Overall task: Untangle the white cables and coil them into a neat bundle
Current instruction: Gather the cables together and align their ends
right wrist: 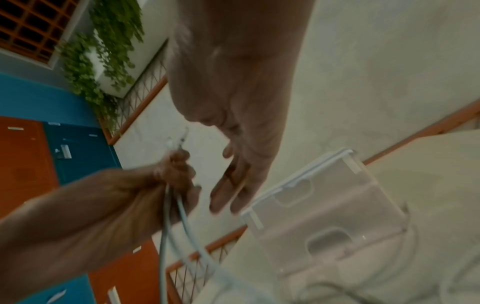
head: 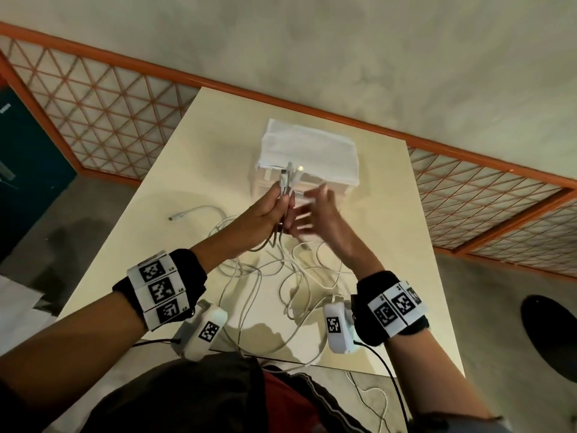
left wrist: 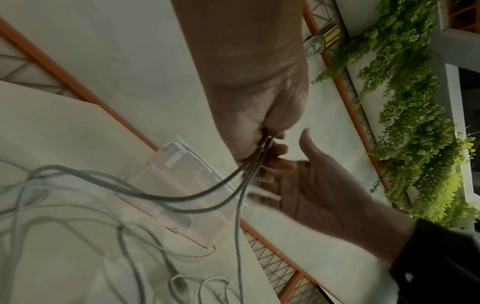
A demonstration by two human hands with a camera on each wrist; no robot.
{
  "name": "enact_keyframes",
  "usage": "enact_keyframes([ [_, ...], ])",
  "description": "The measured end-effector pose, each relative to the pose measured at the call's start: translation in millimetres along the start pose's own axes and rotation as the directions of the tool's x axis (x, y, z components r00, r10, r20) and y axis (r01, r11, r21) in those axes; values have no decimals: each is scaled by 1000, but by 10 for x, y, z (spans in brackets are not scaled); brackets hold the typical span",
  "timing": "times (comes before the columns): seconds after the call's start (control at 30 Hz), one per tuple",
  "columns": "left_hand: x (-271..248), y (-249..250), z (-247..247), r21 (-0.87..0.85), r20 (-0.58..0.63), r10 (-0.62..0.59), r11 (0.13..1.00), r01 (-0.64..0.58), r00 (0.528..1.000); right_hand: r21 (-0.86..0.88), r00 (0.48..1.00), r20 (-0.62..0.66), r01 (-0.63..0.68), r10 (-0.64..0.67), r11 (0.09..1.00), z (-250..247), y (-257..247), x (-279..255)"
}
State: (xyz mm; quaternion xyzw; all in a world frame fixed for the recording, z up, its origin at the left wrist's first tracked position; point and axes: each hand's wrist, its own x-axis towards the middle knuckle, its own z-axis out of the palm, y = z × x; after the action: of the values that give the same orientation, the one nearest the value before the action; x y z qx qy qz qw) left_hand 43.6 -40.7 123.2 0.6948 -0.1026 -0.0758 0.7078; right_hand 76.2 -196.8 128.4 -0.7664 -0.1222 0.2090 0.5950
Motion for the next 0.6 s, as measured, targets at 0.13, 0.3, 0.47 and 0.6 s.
enact_keyframes([
  [0.13,10,39,-67,-1,-59,78,997,-79,995,-79,940,307,-133,151,988,85,146,-89],
  [0.3,24,104,-294,44,-170,157,987,-152,973,-330,962,228,-72,153,941,-298,379,-189],
  [0.47,-53,74,-384,146,-216,150,982,-120,965,-545,992,7,-102,126,832,-697,522,-203],
  [0.6,-90,-75,-279,353,-121,38,936,7,992,-525,1000,2,-5,7,851,-530,164,-124],
])
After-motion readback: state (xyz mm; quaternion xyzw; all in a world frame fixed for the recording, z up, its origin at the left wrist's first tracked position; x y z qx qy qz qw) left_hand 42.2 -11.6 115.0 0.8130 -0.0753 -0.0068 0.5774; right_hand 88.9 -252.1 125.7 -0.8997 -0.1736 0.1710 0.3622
